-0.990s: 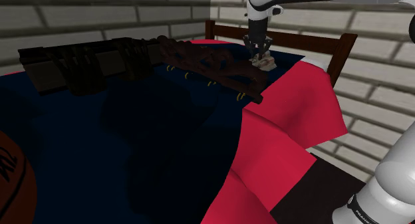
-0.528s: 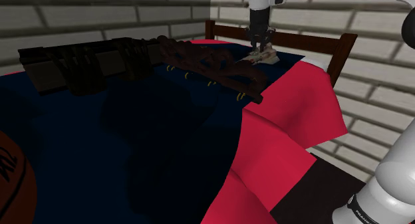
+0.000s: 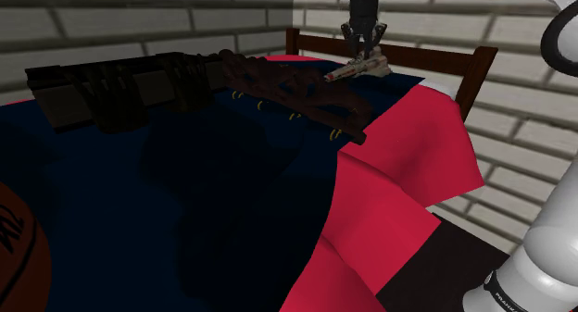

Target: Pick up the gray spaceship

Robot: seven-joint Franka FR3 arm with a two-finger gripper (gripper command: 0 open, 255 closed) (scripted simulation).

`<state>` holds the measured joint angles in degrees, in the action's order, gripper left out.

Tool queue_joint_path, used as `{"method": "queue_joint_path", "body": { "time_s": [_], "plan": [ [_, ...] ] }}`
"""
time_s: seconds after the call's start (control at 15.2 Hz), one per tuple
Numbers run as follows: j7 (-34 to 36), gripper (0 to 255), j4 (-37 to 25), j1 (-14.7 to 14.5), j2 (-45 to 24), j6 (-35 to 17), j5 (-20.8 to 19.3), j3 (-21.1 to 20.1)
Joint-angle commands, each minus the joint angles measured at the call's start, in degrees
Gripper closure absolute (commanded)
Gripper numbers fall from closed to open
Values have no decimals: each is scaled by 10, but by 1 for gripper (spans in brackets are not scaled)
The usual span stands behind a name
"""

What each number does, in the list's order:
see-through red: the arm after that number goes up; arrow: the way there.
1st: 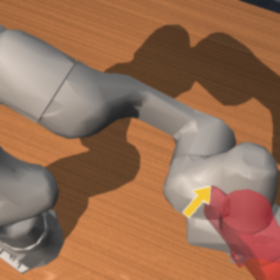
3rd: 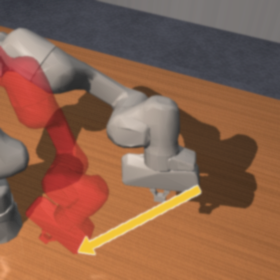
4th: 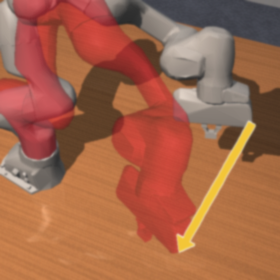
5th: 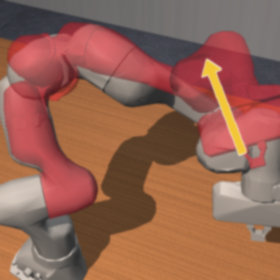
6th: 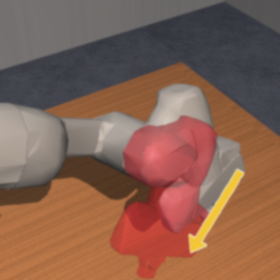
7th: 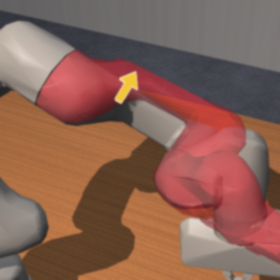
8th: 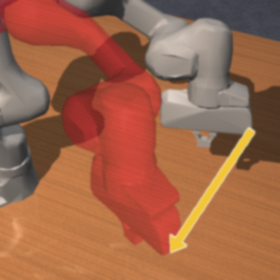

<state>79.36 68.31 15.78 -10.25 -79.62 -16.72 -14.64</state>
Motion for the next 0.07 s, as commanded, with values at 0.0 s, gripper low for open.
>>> {"method": "queue_joint_path", "body": {
  "time_s": [0.0],
  "plan": [
    [-1,255,-9,-1,-2,6,-1,0]
  ]
}}
